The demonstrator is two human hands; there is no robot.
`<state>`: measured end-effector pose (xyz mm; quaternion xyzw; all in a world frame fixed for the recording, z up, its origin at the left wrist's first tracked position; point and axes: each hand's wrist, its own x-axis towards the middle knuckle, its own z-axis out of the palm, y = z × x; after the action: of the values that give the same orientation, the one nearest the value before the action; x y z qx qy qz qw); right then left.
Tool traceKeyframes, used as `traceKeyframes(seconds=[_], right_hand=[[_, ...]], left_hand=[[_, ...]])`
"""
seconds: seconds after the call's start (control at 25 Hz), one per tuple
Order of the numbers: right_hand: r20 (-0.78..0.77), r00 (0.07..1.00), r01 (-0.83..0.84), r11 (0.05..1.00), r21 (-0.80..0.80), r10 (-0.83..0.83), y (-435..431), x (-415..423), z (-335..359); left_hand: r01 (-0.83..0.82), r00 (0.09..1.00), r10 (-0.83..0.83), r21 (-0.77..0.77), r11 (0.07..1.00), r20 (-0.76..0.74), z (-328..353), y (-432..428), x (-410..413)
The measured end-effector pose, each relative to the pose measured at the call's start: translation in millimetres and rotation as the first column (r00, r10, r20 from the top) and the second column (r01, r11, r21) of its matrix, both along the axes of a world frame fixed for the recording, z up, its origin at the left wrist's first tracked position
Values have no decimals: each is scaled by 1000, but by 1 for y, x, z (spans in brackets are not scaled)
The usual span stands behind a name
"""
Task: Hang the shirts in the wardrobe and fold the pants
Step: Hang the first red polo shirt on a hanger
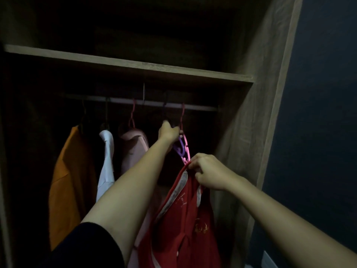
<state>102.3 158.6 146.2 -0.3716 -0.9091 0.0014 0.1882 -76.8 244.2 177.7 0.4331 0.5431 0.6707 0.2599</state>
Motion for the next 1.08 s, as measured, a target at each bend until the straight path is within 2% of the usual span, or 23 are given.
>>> traceKeyframes(seconds=[0.12,0.2,0.28,0.36,0.44,0.48,0.56,0.76,0.84,0.96,1.08], right_hand=[[-25,1000,-5,1000,7,5,-3,-5,-5],[-50,999,1,1000,14,0,-11,-6,-11],[-76,997,27,1000,7,-26,-18,-6,-21],[-66,996,52,998,-24,-53,-29,-8,-33],[-23,996,80,994,-75,-82,-37,-10,-45],[-7,995,96,990,-101,-97,-44,-12,-52],[17,991,133,983,-127,-132,-59,-15,-63],[33,971,239,952,-192,-237,-106,-10,-82],[70,957,289,944,-159,-282,-124,-8,-86],[130,948,305,947,-99,-292,-157,-19,-85],[185,957,229,973,-6,-224,-193,-46,-81]], left_hand=[[71,987,-68,-12,997,143,2,-48,23],[93,985,-80,-88,992,151,-3,-81,19],[28,997,-20,-112,993,71,-11,-121,1],[-160,982,149,-94,983,-113,-26,-167,-29],[-329,890,304,-19,944,-340,-46,-211,-59],[-351,835,327,30,936,-443,-58,-232,-75],[-319,782,308,77,945,-542,-81,-275,-105],[-167,858,142,-8,986,-494,-145,-382,-179],[-150,853,103,-51,987,-512,-163,-404,-192],[-150,763,77,-60,987,-641,-170,-420,-181],[-91,652,75,20,996,-755,-172,-419,-143]])
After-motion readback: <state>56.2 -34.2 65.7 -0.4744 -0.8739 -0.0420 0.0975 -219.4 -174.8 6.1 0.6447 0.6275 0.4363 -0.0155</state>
